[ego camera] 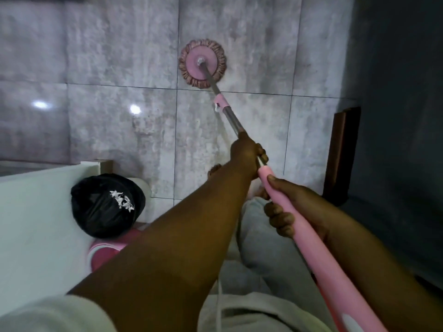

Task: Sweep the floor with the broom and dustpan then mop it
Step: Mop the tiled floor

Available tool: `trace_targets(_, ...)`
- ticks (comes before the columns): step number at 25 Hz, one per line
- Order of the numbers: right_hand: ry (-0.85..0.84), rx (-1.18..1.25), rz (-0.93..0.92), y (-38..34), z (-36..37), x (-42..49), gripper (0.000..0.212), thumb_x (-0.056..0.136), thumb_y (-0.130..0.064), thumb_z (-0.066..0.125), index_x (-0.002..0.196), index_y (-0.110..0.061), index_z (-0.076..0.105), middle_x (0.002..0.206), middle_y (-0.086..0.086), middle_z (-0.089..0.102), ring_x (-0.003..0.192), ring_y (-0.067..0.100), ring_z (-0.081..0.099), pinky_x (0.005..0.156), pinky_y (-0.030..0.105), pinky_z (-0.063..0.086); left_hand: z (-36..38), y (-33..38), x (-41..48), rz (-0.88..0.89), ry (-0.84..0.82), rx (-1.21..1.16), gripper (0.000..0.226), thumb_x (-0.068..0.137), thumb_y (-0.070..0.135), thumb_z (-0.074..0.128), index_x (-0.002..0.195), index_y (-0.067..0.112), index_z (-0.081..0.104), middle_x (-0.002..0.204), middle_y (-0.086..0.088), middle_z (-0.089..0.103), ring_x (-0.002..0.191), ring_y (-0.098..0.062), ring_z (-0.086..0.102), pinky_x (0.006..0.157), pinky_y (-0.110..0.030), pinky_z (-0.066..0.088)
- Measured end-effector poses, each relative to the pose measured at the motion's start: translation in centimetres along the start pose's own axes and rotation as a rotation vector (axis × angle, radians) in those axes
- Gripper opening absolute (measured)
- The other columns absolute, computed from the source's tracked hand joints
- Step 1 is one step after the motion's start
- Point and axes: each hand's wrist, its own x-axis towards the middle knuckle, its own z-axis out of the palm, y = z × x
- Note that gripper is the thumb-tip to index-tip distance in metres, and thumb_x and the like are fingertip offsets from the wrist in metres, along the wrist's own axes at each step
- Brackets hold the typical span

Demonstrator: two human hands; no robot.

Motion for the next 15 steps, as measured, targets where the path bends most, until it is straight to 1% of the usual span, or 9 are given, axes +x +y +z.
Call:
trace_targets(3, -0.014, -0.07, 0.034, 0.3, 3.5, 2.9, 0.041, 0.074, -0.047, 0.068, 0.086, -0.012, 0.051, 0.054, 0.002, 0.047, 0.035, 0.011, 0.042, 0.034, 0.021, 0.039, -4.7, 1.6, 0.6, 0.038, 0.06, -0.068, 0.047, 0.104, 0.043, 0.032, 0.073, 0.009, 0.044, 0.039, -0.001, 0.039, 0.025, -0.014, 0.036, 0.034, -0.014, 0.034)
trace_targets(5, -0.035, -0.114, 0.044, 0.6, 4.6, 4.2, 0.038, 0.083, -0.047, 0.064, 0.086, -0.012, 0.051, 0.054, 0.002, 0.047, 0.035, 0.01, 0.041, 0.034, 0.02, 0.039, -6.7, 2.0, 0.7, 0.041, 0.091, -0.097, 0.047, 0.103, 0.043, 0.032, 0.071, 0.01, 0.043, 0.043, -0.001, 0.039, 0.027, -0.014, 0.036, 0.036, -0.016, 0.034)
trace_targets(7, -0.017, -0.157, 0.051, 1.3, 4.8, 4.7, 0.036, 0.088, -0.046, 0.06, 0.088, -0.012, 0.05, 0.053, 0.001, 0.047, 0.035, 0.01, 0.041, 0.034, 0.02, 0.038, -7.9, 1.6, 0.8, 0.016, 0.098, -0.145, 0.048, 0.102, 0.045, 0.033, 0.068, 0.012, 0.04, 0.046, 0.0, 0.037, 0.033, -0.015, 0.034, 0.042, -0.021, 0.033)
trace_targets(9, 0.018, -0.153, 0.014, 2.1, 3.6, 4.5, 0.035, 0.089, -0.045, 0.06, 0.089, -0.011, 0.05, 0.053, 0.001, 0.047, 0.035, 0.01, 0.041, 0.034, 0.02, 0.037, -7.4, 0.4, 0.6, -0.006, 0.115, -0.147, 0.046, 0.102, 0.045, 0.033, 0.068, 0.013, 0.039, 0.044, 0.001, 0.035, 0.033, -0.014, 0.033, 0.043, -0.022, 0.033)
trace_targets(12, 0.033, -0.134, -0.044, 3.3, 0.0, 2.3, 0.039, 0.087, -0.047, 0.061, 0.092, -0.009, 0.052, 0.057, 0.002, 0.048, 0.037, 0.01, 0.042, 0.035, 0.02, 0.038, -4.3, -2.4, -0.3, 0.004, 0.09, -0.114, 0.043, 0.103, 0.041, 0.031, 0.073, 0.012, 0.041, 0.04, 0.0, 0.035, 0.025, -0.013, 0.032, 0.036, -0.013, 0.032)
trace_targets(15, 0.035, -0.044, -0.062, 5.1, -4.2, -1.1, 0.046, 0.075, -0.048, 0.066, 0.096, -0.009, 0.051, 0.057, 0.003, 0.046, 0.036, 0.011, 0.042, 0.035, 0.02, 0.037, -0.1, -6.2, -1.6, -0.011, 0.021, -0.031, 0.049, 0.103, 0.046, 0.03, 0.072, 0.01, 0.042, 0.041, -0.002, 0.037, 0.024, -0.015, 0.035, 0.036, -0.013, 0.035)
